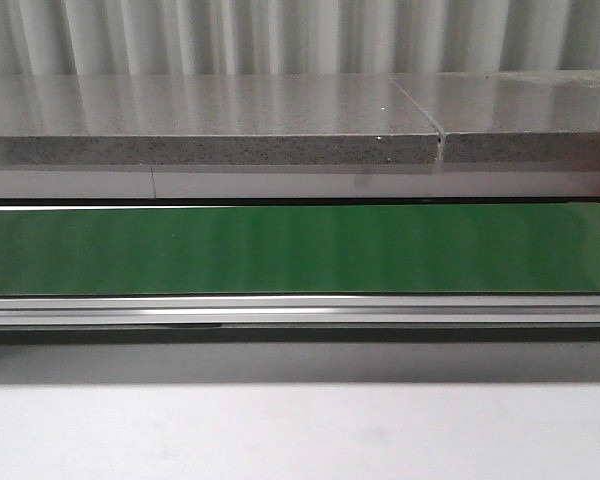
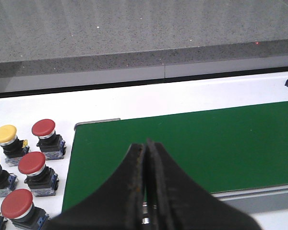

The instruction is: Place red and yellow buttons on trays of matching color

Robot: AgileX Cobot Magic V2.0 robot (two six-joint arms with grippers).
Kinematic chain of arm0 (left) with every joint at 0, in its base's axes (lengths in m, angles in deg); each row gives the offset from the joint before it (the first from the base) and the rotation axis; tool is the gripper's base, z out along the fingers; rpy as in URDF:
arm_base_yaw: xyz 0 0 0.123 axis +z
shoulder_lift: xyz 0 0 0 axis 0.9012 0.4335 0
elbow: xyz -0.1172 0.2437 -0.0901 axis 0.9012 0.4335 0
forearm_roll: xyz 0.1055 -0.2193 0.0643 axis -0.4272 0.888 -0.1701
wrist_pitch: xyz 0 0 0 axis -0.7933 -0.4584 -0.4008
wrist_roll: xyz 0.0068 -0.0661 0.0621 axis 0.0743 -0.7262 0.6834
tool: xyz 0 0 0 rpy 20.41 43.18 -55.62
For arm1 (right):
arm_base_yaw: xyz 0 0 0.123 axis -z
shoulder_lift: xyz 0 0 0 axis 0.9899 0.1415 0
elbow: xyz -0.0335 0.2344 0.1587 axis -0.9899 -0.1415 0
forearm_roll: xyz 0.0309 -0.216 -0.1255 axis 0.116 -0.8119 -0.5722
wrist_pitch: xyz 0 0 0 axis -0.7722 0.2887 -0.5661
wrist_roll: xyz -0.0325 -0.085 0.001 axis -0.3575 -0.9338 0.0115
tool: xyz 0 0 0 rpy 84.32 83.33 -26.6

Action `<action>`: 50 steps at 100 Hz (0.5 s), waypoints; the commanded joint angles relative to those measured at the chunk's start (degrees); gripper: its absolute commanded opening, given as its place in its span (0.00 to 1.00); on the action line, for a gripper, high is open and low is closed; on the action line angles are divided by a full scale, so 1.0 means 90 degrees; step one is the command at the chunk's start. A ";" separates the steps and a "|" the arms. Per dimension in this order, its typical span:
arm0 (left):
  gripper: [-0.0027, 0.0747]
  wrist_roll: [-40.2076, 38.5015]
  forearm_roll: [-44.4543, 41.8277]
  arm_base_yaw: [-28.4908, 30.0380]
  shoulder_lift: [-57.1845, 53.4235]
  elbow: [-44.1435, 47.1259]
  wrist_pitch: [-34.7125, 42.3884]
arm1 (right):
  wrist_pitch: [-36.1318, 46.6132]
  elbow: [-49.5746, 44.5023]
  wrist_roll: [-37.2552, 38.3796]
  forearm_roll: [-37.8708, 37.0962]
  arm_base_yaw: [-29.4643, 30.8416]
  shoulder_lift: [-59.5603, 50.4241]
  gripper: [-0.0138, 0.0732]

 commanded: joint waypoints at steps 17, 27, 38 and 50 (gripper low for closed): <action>0.53 -0.0007 0.0038 -0.0036 0.0035 -0.0159 0.0470 | 0.0335 0.0151 -0.0044 0.0021 0.0007 -0.0073 0.09; 0.74 -0.0007 0.0038 -0.0036 0.0035 -0.0112 0.0471 | 0.0335 0.0151 -0.0044 0.0021 0.0007 -0.0073 0.09; 0.80 -0.0007 0.0065 -0.0036 0.0035 -0.0070 0.0457 | 0.0335 0.0151 -0.0044 0.0021 0.0007 -0.0073 0.09; 0.80 -0.0007 0.0094 -0.0036 0.0035 -0.0070 0.0469 | 0.0335 0.0151 -0.0044 0.0021 0.0007 -0.0073 0.09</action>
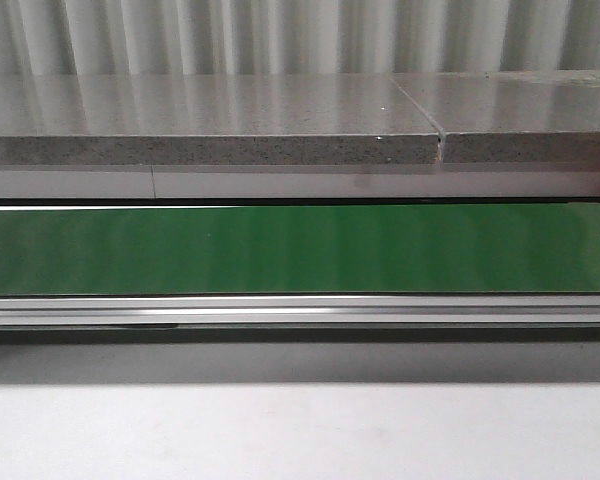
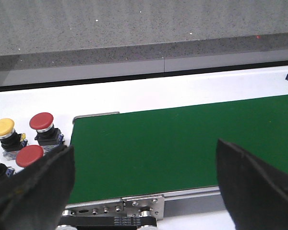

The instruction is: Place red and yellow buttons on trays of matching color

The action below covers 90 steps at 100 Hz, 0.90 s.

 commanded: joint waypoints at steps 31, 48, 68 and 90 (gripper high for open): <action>0.80 -0.2247 -0.0817 0.0493 0.0552 -0.0553 0.0521 | 0.0335 0.0151 -0.0044 0.0030 0.0007 -0.0073 0.09; 0.80 -0.2714 -0.1088 0.1468 0.1459 -0.1195 0.0164 | 0.0335 0.0151 -0.0044 0.0030 0.0007 -0.0073 0.09; 0.80 -0.2712 -0.0616 0.2587 0.2720 -0.1693 -0.0419 | 0.0335 0.0151 -0.0044 0.0030 0.0007 -0.0073 0.09; 0.80 -0.2712 -0.0354 0.2963 0.4001 -0.1918 -0.0416 | 0.0335 0.0151 -0.0044 0.0030 0.0007 -0.0073 0.09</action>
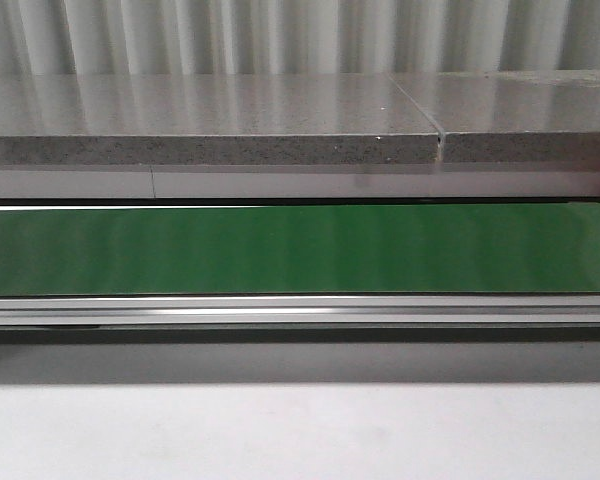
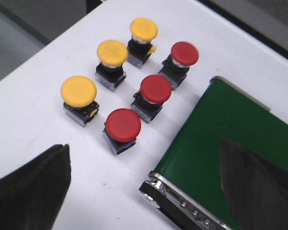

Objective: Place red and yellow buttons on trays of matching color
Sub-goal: 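Move the left gripper to another red button and close on it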

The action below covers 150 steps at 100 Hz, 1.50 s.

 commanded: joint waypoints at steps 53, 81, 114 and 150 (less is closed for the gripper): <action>0.80 -0.0034 -0.0023 0.0054 0.2490 -0.0949 0.0487 | 0.0335 0.0151 -0.0044 0.0030 0.0007 -0.0073 0.09; 0.80 -0.0034 -0.0024 0.0054 0.3147 -0.0990 0.0822 | 0.0335 0.0151 -0.0044 0.0030 0.0007 -0.0073 0.09; 0.78 -0.0034 -0.0024 0.0054 0.3643 -0.0990 0.0967 | 0.0335 0.0151 -0.0044 0.0030 0.0007 -0.0073 0.09; 0.17 -0.0019 -0.0024 0.0054 0.3633 -0.0990 0.0928 | 0.0335 0.0151 -0.0044 0.0030 0.0007 -0.0073 0.09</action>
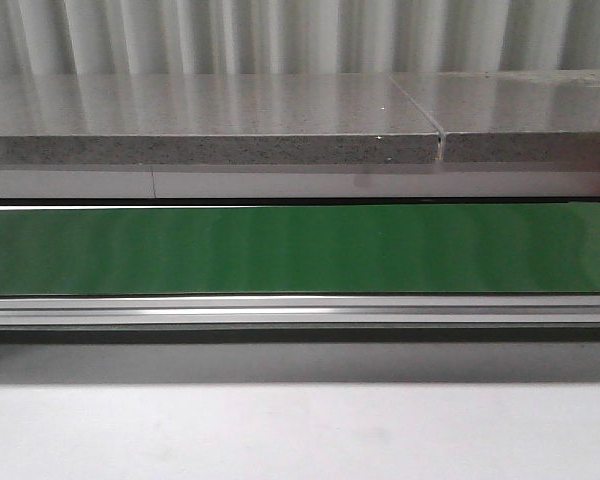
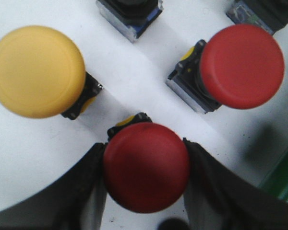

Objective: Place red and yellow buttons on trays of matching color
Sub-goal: 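Move the left gripper to another red button and close on it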

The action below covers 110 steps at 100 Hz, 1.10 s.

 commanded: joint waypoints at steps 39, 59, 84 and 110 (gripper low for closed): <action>0.01 0.0328 0.0005 -0.0011 -0.1471 -0.0190 -0.0465 | 0.0339 0.0151 -0.0044 0.0030 0.0007 -0.0073 0.09; 0.01 0.0784 0.0110 -0.0103 -0.2488 -0.0337 -0.0732 | 0.0339 0.0151 -0.0044 0.0030 0.0007 -0.0073 0.09; 0.01 0.1412 0.0202 -0.0998 -0.2478 -0.1216 -0.1451 | 0.0339 0.0151 -0.0044 0.0030 0.0007 -0.0073 0.09; 0.01 0.1864 0.0202 -0.1939 -0.1759 -0.1753 -0.1864 | 0.0339 0.0151 -0.0044 0.0030 0.0007 -0.0073 0.09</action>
